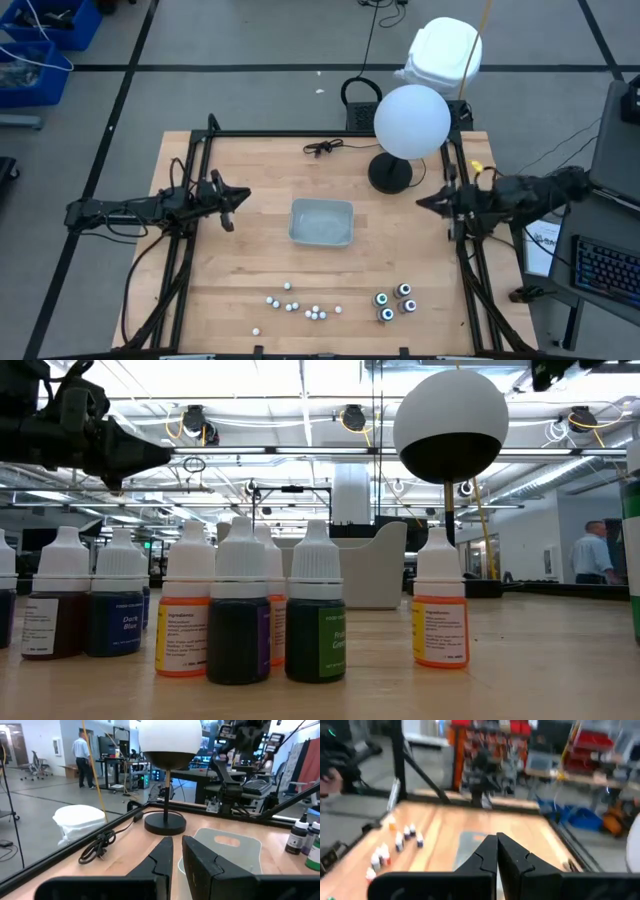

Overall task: Pick & Place food coloring
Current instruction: Put the large violet food coloring bottle into the gray bin

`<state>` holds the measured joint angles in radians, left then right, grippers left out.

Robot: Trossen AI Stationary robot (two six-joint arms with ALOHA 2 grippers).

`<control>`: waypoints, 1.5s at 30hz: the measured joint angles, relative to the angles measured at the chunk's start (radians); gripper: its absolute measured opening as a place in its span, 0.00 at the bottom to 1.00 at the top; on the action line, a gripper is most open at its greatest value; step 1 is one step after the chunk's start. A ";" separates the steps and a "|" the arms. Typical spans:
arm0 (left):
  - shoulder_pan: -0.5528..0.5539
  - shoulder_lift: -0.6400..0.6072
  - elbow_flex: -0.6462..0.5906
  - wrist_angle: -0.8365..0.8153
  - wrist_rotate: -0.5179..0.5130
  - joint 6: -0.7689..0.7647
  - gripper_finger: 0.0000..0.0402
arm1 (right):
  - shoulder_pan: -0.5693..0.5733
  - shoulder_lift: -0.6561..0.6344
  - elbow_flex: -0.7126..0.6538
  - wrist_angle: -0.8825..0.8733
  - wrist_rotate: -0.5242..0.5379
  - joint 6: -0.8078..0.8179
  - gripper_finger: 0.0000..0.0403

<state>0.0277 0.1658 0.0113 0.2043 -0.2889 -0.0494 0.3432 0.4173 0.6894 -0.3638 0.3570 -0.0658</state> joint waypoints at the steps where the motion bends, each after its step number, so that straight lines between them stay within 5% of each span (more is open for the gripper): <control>1: 0.000 0.000 0.000 0.000 0.000 0.000 0.12 | 0.034 0.042 0.027 -0.044 0.024 0.020 0.00; 6: 0.000 0.000 0.000 -0.001 0.000 -0.001 0.12 | 0.232 0.232 0.132 -0.075 0.129 0.080 0.00; 17: 0.000 0.005 0.000 -0.009 0.000 0.017 0.12 | 0.836 0.545 0.312 -0.251 0.730 0.408 0.00; 22: 0.000 0.005 0.000 -0.004 0.000 0.052 0.12 | 1.007 0.651 0.300 -0.308 0.949 0.627 0.00; 28: 0.000 0.005 0.000 0.014 -0.001 0.055 0.12 | 1.012 0.745 0.205 -0.266 0.944 0.827 0.00; 32: 0.000 0.005 0.000 0.016 -0.001 0.055 0.12 | 1.006 0.792 0.144 -0.147 0.835 0.840 0.04; 45: 0.000 0.005 0.000 0.033 -0.001 0.123 0.12 | 1.002 0.822 0.016 0.104 0.714 0.861 0.46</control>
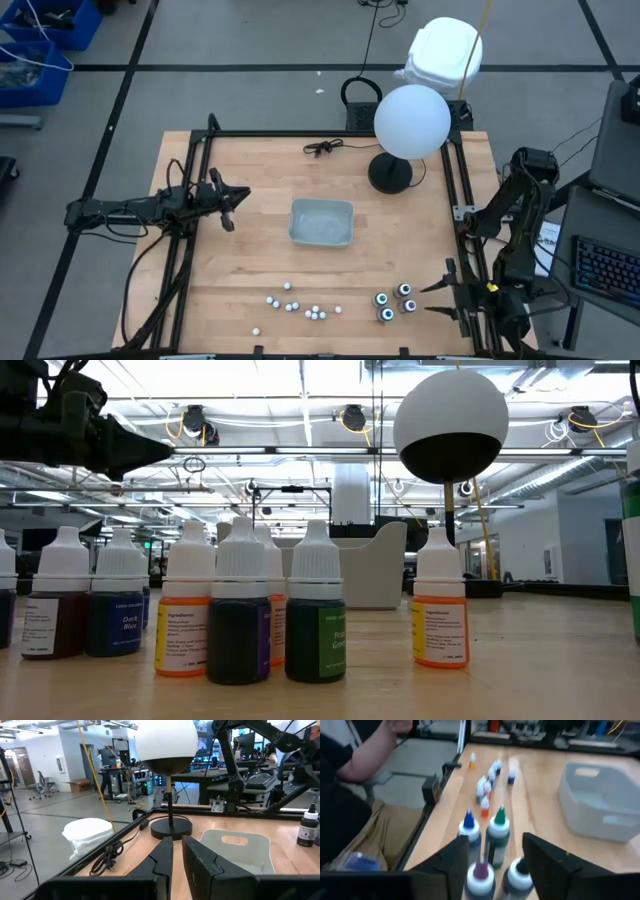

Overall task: Pick & Place food coloring
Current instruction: Put the large violet food coloring bottle into the gray bin

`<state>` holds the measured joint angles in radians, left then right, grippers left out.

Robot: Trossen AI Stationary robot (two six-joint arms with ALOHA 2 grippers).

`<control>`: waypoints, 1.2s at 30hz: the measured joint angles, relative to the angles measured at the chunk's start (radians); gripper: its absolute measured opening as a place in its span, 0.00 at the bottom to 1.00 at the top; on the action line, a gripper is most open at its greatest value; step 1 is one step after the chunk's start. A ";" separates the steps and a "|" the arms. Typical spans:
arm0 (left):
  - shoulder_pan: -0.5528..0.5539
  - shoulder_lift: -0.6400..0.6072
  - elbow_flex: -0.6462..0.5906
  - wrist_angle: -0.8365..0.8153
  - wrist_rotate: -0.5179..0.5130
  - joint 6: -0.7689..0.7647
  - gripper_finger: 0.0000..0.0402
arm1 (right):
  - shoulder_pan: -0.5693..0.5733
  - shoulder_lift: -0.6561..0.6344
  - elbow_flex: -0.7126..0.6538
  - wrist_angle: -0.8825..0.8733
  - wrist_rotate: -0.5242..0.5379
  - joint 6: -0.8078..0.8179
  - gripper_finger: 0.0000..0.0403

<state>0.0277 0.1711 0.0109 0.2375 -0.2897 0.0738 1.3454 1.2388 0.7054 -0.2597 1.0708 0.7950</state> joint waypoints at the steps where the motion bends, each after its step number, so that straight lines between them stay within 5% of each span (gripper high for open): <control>1: 0.000 0.000 0.000 0.000 0.000 0.000 0.12 | -0.004 0.000 -0.011 0.006 -0.013 0.007 0.48; 8: 0.000 0.000 0.000 0.000 0.000 0.000 0.12 | -0.022 0.000 -0.067 0.069 -0.055 0.068 0.53; 26: 0.000 0.000 0.000 0.008 -0.001 0.000 0.12 | -0.050 0.003 -0.235 0.487 -0.086 -0.188 0.50; 36: 0.000 0.000 0.000 0.007 -0.001 0.030 0.12 | -0.102 0.123 -0.245 0.631 -0.158 -0.215 0.50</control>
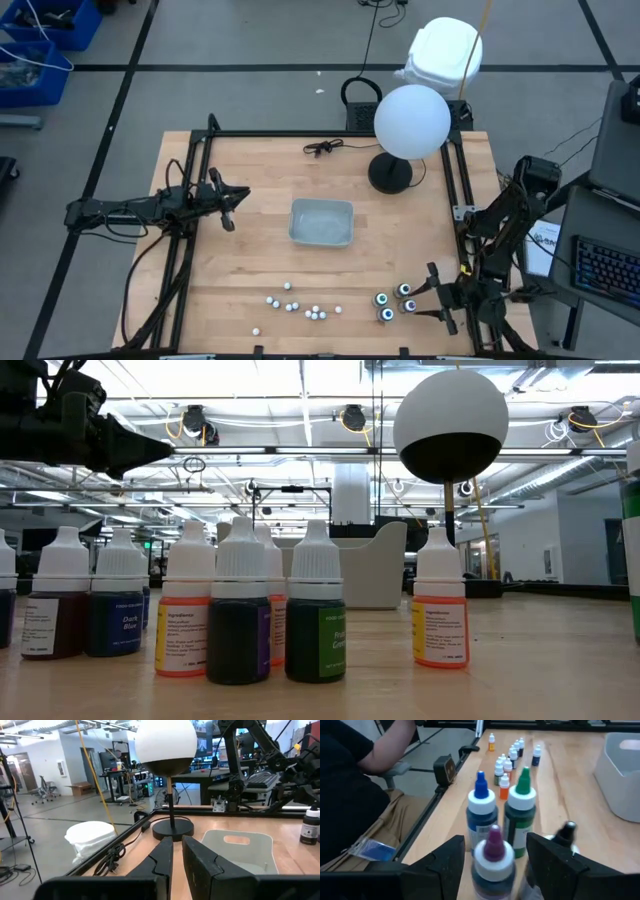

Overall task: Pick & Place food coloring
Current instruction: Put the large violet food coloring bottle into the gray bin

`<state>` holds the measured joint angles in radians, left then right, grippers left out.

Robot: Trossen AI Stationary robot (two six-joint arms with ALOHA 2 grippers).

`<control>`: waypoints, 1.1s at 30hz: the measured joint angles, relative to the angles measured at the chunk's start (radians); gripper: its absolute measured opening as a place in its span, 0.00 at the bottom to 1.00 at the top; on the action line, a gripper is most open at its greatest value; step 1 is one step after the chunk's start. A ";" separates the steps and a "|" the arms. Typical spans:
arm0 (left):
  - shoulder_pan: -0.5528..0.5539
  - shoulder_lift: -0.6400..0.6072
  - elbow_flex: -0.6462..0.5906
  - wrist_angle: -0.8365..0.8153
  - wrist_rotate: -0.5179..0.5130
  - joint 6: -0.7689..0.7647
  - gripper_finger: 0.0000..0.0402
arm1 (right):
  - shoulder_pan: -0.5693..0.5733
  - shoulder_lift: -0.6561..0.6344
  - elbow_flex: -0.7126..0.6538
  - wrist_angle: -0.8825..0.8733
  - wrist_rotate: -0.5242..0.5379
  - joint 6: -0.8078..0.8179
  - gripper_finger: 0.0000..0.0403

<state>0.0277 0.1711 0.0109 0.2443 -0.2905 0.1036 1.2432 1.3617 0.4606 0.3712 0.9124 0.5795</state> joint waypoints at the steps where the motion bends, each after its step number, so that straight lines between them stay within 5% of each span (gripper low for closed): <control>1: 0.000 0.000 0.000 0.000 0.000 0.000 0.12 | 0.000 0.012 0.000 0.017 0.000 -0.010 0.50; 22: 0.000 0.000 0.000 0.000 0.000 0.025 0.12 | -0.033 0.102 0.000 0.074 0.001 -0.016 0.49; 33: 0.000 0.000 0.000 0.000 0.000 0.023 0.12 | -0.033 0.102 0.000 0.074 -0.027 -0.027 0.27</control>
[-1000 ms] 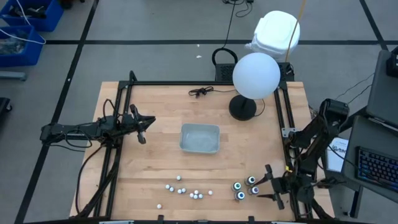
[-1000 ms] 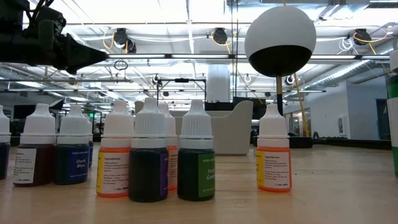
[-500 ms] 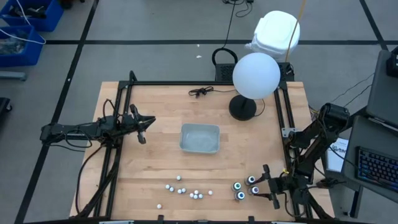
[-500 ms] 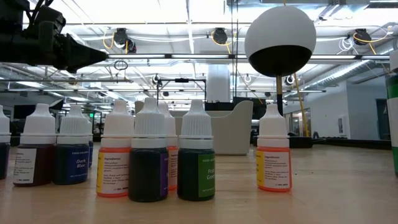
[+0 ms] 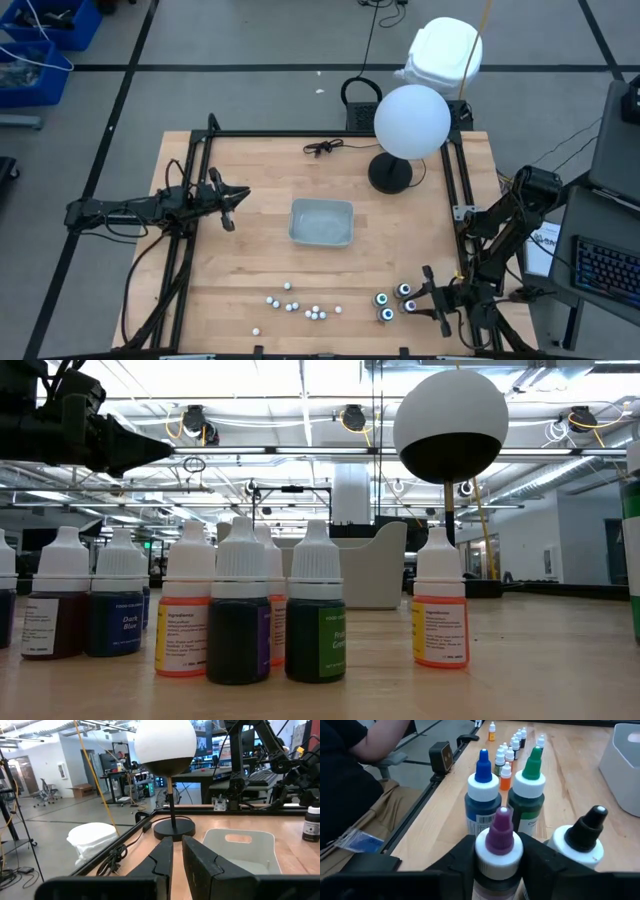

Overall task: Pick & Place food coloring
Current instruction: Put the large violet food coloring bottle into the gray bin

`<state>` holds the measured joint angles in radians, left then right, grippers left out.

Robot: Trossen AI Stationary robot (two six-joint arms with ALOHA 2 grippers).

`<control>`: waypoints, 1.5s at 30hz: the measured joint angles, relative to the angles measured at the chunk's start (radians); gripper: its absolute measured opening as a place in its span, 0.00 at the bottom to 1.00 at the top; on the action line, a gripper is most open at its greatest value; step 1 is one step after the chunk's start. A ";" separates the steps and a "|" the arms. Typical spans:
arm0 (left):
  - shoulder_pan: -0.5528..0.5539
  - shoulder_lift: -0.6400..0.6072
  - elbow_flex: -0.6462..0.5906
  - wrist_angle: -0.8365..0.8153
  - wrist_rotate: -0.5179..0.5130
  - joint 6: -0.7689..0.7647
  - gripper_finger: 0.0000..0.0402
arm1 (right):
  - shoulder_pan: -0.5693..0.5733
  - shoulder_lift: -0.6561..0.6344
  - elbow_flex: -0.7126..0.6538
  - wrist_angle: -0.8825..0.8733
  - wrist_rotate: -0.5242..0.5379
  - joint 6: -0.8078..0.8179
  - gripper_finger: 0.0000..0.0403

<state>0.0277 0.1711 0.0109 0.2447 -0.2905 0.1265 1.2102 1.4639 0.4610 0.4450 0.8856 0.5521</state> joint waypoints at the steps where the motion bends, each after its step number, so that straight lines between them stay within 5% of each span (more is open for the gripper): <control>1: 0.000 0.000 0.000 0.000 0.000 0.000 0.12 | 0.000 0.000 0.000 0.002 0.000 -0.008 0.27; 10: 0.000 0.000 0.000 0.000 0.000 -0.010 0.12 | 0.001 -0.099 0.011 0.118 -0.027 -0.183 0.27; 21: 0.000 0.000 0.000 0.000 0.001 -0.084 0.12 | -0.060 -0.391 0.216 -0.210 0.067 -0.359 0.27; 27: 0.000 0.000 0.000 0.000 0.001 -0.086 0.12 | -0.224 -0.463 0.289 -0.218 0.145 -0.623 0.27; 30: 0.000 0.000 0.000 0.000 0.001 -0.086 0.12 | -0.366 -0.466 0.301 -0.184 0.065 -0.718 0.27; 38: 0.000 0.000 0.000 -0.004 0.001 -0.086 0.12 | -0.780 -0.360 0.301 -0.010 -0.373 -0.756 0.27; 45: 0.000 0.000 0.000 -0.009 0.001 -0.073 0.12 | -0.986 -0.183 0.321 0.163 -0.597 -0.694 0.27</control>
<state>0.0277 0.1707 0.0109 0.2356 -0.2897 0.0536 0.2244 1.2810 0.7816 0.6080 0.2882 -0.1418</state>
